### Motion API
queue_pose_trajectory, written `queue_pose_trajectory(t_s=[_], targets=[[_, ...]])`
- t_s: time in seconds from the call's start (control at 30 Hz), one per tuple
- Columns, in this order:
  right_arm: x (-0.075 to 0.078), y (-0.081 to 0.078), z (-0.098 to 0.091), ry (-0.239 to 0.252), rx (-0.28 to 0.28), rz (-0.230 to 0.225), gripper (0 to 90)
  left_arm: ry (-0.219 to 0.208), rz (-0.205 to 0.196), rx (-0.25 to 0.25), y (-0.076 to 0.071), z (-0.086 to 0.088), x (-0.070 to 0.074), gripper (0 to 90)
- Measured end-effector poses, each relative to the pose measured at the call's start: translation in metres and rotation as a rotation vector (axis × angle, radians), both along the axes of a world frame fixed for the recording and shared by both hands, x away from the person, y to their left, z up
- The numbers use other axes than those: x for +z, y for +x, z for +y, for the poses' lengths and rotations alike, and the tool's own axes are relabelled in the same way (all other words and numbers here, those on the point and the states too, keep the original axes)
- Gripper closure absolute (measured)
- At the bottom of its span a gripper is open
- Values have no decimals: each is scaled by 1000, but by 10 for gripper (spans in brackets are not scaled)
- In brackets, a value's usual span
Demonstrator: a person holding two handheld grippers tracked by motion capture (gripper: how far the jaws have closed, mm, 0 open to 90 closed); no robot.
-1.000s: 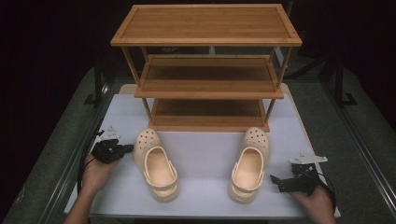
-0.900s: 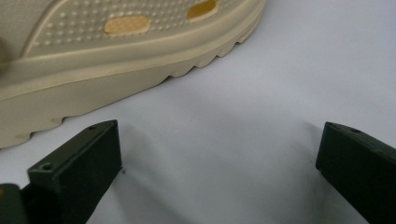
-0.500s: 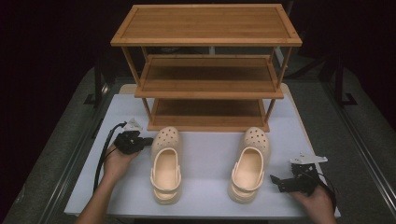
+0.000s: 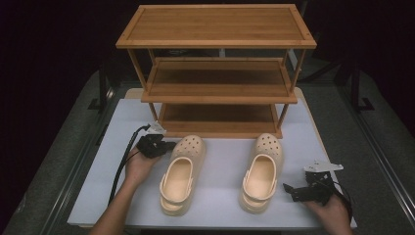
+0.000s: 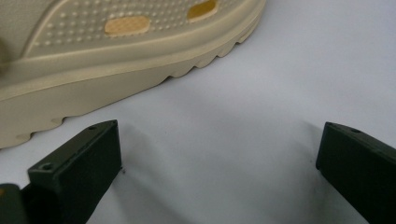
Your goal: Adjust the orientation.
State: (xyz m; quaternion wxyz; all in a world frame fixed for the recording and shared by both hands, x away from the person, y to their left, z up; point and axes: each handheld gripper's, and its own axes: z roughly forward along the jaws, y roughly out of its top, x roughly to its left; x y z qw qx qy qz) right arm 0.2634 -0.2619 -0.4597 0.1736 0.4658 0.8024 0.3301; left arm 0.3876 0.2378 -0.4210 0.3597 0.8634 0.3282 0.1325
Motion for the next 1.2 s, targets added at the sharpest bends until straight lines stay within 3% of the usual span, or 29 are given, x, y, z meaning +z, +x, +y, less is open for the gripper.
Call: queue_pose_trajectory(t_s=[0.5, 0.73, 0.97, 1.2], targets=[[0, 0, 0, 1, 0, 1, 0, -26, -3, -34, 5, -25, 0, 900], [0, 0, 0, 0, 0, 0, 0, -46, 5, -38, 7, -23, -1, 900], [0, 0, 0, 1, 0, 1, 0, -34, 9, -27, 6, -15, 3, 900], [0, 0, 0, -1, -1, -1, 0, -16, -9, 2, 1, 0, 15, 686]])
